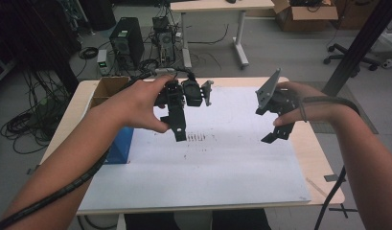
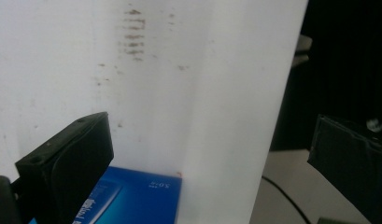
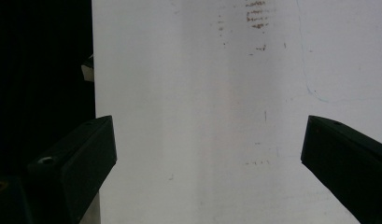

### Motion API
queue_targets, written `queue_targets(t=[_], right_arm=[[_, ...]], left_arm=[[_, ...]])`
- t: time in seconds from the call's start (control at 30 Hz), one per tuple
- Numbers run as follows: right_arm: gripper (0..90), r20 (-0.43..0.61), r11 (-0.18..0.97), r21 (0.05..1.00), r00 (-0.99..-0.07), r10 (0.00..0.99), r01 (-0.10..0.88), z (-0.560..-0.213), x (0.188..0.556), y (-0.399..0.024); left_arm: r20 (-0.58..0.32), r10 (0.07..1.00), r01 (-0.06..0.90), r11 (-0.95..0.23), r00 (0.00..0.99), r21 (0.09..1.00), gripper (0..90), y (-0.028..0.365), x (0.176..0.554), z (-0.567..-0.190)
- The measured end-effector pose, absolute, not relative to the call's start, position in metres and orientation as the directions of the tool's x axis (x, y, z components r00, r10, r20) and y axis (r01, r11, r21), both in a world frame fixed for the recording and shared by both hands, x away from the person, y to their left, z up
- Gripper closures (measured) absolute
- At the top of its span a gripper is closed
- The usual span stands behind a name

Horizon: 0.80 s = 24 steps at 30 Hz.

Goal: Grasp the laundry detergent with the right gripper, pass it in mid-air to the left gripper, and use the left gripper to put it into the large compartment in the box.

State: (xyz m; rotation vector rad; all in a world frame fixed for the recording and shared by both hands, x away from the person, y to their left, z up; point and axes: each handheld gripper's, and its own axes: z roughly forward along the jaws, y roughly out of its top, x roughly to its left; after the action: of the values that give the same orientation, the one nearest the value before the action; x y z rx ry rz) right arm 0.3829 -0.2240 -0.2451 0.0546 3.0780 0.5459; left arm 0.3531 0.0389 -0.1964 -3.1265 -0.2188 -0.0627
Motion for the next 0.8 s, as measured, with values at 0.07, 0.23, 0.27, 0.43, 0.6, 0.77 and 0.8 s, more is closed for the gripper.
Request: queue_targets(t=[0.07, 0.23, 0.27, 0.43, 0.6, 0.77, 0.8], right_arm=[[3.7, -0.003, 0.942, 0.333, -0.999, 0.033, 0.031, -0.246, 0.382, -0.223], [3.7, 0.001, 0.950, 0.312, -1.000, 0.025, 0.024, -0.244, 0.382, -0.221], [3.6, 0.000, 0.950, 0.312, -1.000, 0.025, 0.024, -0.243, 0.383, -0.219], [3.7, 0.003, 0.955, 0.297, -1.000, 0.015, 0.015, -0.243, 0.388, -0.217], [3.7, 0.004, 0.957, 0.290, -1.000, 0.005, 0.006, -0.243, 0.393, -0.217], [3.6, 0.010, 0.958, 0.287, -1.000, 0.008, 0.010, -0.245, 0.398, -0.218], [3.7, 0.013, 0.959, 0.285, -1.000, 0.007, 0.011, -0.246, 0.398, -0.218]], left_arm=[[0.014, 0.125, 0.125, -0.992, 0.992, -0.021, 0.2, 0.041, 0.354, -0.200], [-0.019, 0.113, 0.113, -0.993, 0.993, -0.019, 0.2, 0.043, 0.355, -0.204], [-0.033, 0.109, 0.108, -0.994, 0.994, -0.015, 0.2, 0.042, 0.356, -0.205], [-0.052, 0.089, 0.088, -0.996, 0.995, -0.015, 0.2, 0.039, 0.358, -0.208], [-0.064, 0.077, 0.075, -0.997, 0.995, -0.032, 0.2, 0.035, 0.364, -0.213], [-0.071, 0.074, 0.072, -0.997, 0.995, -0.030, 0.2, 0.033, 0.370, -0.213], [-0.070, 0.073, 0.071, -0.997, 0.995, -0.028, 0.1, 0.032, 0.370, -0.214]])
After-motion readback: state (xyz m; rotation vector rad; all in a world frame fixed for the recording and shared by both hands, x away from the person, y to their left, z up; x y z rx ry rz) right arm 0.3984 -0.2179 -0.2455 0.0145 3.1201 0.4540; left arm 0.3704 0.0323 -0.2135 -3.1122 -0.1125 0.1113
